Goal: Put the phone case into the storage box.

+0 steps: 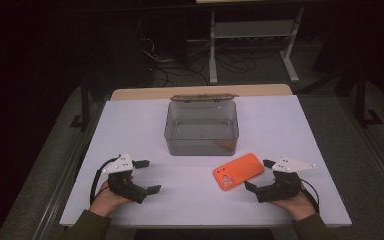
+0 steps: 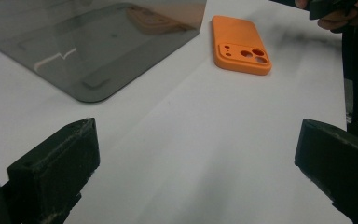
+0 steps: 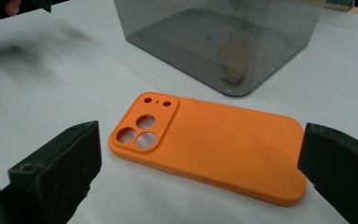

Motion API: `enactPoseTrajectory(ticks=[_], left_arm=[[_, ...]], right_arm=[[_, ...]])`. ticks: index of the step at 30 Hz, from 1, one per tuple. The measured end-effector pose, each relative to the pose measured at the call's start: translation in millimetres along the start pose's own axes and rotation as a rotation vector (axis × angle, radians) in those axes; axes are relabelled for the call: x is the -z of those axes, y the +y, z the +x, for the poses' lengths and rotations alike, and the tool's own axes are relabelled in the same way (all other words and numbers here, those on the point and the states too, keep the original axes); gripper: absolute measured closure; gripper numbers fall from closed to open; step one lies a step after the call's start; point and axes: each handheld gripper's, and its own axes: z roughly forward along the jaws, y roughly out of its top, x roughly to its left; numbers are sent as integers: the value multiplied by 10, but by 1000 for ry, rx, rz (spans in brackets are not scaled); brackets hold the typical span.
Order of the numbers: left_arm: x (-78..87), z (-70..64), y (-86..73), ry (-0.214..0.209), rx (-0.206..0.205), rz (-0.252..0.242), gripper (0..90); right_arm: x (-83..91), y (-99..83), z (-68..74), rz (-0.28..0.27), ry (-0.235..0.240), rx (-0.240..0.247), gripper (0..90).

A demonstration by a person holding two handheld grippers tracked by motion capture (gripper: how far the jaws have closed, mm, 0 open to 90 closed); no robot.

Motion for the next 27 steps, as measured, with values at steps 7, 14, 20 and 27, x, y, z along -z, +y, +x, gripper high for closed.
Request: enactPoseTrajectory(ticks=[7, 14, 20, 27], left_arm=[[-21, -5, 0, -6, 6, -1, 0], [-31, 1, -25, -7, 6, 13, 0], [-30, 0, -27, -11, 4, 11, 0], [-23, -18, -26, -10, 7, 7, 0]], right_arm=[[4, 33, -7, 22, 4, 0, 0], [-11, 85, -40, 43, 0, 1, 0], [-36, 119, -75, 66, -11, -8, 0], [-89, 185, -83, 89, -15, -2, 0]])
